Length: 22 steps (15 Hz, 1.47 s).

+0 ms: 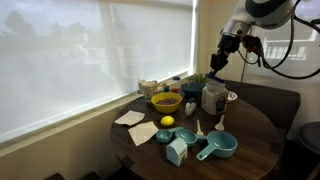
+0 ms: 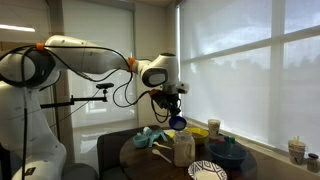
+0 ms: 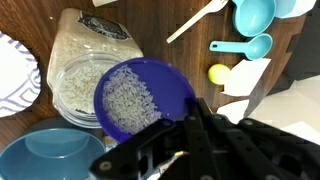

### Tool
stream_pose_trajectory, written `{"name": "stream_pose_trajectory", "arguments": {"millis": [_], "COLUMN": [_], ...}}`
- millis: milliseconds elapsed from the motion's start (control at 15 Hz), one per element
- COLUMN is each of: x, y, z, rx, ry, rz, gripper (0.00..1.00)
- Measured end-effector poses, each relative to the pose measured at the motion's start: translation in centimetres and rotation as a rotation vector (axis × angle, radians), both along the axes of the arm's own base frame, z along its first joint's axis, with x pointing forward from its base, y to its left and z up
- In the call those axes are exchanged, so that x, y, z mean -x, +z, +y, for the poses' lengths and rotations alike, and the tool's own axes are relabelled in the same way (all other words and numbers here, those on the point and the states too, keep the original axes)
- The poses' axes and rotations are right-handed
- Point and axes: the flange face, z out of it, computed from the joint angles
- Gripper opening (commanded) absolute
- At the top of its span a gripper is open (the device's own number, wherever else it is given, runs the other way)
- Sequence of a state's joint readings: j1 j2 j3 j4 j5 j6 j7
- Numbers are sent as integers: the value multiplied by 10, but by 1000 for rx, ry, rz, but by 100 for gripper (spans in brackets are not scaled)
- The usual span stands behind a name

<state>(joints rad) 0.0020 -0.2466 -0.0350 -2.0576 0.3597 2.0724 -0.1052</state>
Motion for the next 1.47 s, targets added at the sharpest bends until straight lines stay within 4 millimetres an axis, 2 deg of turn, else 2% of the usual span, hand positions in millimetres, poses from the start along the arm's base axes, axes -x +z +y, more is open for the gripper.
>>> {"name": "stream_pose_trajectory", "arguments": {"millis": [600,1200,1467], "x": [7,20,20], "y": [-3,-19,-21], "z": [-35,-73,-80], "rx": [-191,-351,-442], "ry": [74,122,129], "rz": [-37,-56,-126], "gripper": [1,1,1]}}
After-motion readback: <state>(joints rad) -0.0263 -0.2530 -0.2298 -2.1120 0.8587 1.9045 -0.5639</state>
